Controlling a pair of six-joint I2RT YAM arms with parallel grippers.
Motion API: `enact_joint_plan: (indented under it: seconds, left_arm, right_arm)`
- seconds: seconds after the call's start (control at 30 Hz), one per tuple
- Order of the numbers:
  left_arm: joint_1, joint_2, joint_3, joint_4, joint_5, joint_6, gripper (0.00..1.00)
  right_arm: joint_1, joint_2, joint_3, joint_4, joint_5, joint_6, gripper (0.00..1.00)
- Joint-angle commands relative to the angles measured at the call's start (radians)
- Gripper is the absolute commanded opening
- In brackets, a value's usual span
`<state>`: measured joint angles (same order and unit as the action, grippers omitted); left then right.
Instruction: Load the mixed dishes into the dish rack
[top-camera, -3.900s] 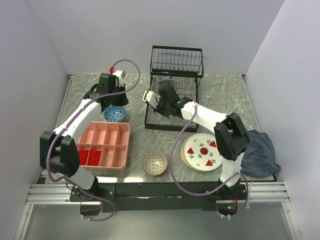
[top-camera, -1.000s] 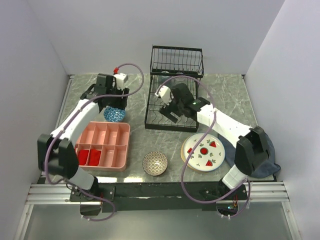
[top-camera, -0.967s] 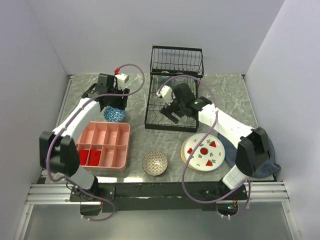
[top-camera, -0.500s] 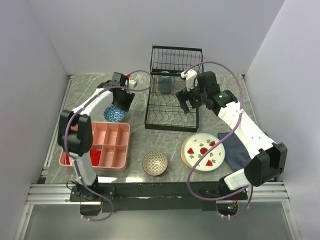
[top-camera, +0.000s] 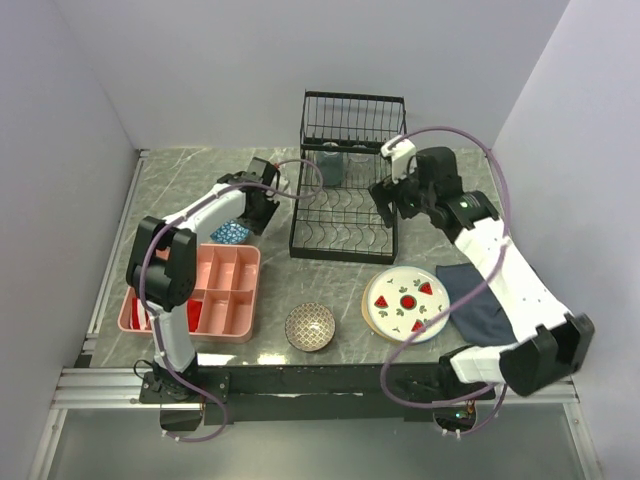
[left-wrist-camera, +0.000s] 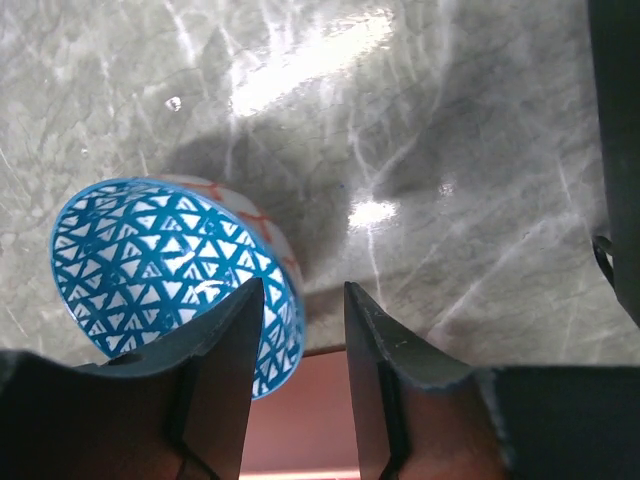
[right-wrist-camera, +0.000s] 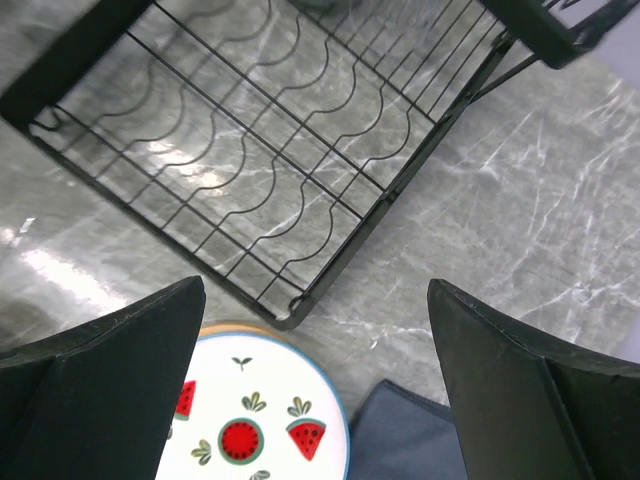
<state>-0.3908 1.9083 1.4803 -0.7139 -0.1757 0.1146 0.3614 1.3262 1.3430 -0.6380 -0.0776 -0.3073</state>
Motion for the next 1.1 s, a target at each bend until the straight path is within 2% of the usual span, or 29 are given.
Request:
enact_joint_plan:
  seconds: [0.0, 0.07, 0.33, 0.37, 0.53, 0.6, 0.67, 0.83, 0.87, 0.97, 1.07]
  left_arm:
    - [-0.002, 0.024, -0.015, 0.021, -0.082, 0.036, 0.42]
    - [-0.003, 0.035, -0.014, 0.021, -0.082, 0.036, 0.36]
    - [0.003, 0.058, -0.002, 0.031, -0.096, 0.046, 0.27]
    - [0.001, 0.057, -0.002, 0.034, -0.099, 0.048, 0.22]
    - [0.001, 0.019, 0.026, 0.021, -0.085, 0.045, 0.14]
    - [0.003, 0.000, 0.047, 0.013, -0.077, 0.046, 0.03]
    - [0.006, -0.034, 0.072, -0.018, -0.044, 0.046, 0.01]
    - [0.044, -0.153, 0.173, -0.068, 0.151, 0.017, 0.01]
    - [0.056, -0.170, 0.179, -0.056, 0.251, 0.014, 0.01]
    - [0.082, -0.242, 0.149, -0.007, 0.414, -0.012, 0.01]
    - [0.087, -0.339, 0.036, 0.132, 0.576, -0.067, 0.01]
  right_arm:
    - [-0.006, -0.125, -0.027, 0.037, -0.033, 0.031, 1.00]
    - [-0.006, -0.172, -0.053, 0.040, -0.027, 0.028, 1.00]
    - [-0.022, -0.248, -0.116, 0.070, 0.004, 0.020, 1.00]
    - [-0.029, -0.249, -0.113, 0.072, 0.002, 0.025, 1.00]
    - [-0.056, -0.255, -0.120, 0.070, -0.004, 0.020, 1.00]
    - [-0.061, -0.255, -0.128, 0.075, -0.005, 0.014, 1.00]
    - [-0.068, -0.254, -0.127, 0.075, -0.010, 0.017, 1.00]
    - [-0.094, -0.234, -0.082, 0.060, 0.013, 0.016, 1.00]
    - [-0.099, -0.228, -0.077, 0.057, 0.033, 0.017, 1.00]
    - [-0.125, -0.217, -0.067, 0.044, 0.074, 0.028, 1.00]
    - [-0.162, -0.203, -0.050, 0.015, 0.075, 0.045, 1.00]
